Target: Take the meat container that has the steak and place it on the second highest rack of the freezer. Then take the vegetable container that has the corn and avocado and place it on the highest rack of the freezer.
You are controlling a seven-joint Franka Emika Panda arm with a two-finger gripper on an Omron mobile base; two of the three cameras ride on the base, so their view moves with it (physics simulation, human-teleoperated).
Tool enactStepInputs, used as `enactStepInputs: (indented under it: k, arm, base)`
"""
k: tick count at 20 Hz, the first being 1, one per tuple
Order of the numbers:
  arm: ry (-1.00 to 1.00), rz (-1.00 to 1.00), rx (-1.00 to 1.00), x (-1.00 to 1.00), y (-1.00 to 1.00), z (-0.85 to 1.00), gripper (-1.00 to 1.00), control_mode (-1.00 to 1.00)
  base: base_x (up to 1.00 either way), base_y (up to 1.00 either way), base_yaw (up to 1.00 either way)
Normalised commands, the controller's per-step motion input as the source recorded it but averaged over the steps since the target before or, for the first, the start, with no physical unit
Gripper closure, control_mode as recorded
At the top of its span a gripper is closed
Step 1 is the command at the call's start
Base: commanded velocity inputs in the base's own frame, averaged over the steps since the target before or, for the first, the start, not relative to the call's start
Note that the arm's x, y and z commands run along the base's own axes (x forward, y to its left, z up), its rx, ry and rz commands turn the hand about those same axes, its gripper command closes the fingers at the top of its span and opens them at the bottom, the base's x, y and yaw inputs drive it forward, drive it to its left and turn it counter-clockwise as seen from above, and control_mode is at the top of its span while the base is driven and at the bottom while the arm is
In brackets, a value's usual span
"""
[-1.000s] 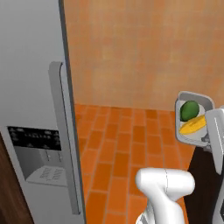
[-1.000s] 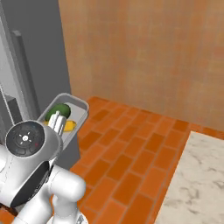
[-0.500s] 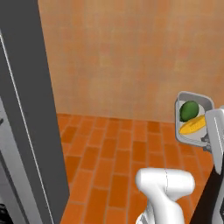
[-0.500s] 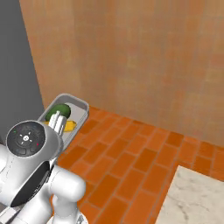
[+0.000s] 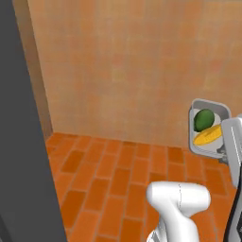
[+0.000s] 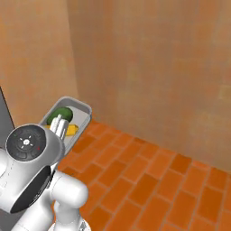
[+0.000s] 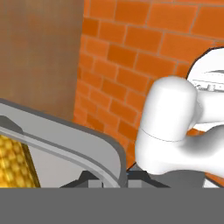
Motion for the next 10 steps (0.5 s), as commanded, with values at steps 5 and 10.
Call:
enactStepInputs:
  k: [5,10]
  arm:
    - [0.0,0.0,0.0,0.0,0.0,0.0,1.0,1.0]
    - [0.0,0.0,0.0,0.0,0.0,0.0,1.0,1.0]
  base:
    - [0.41,0.0,0.52]
    - [0.24,0.04,0.57]
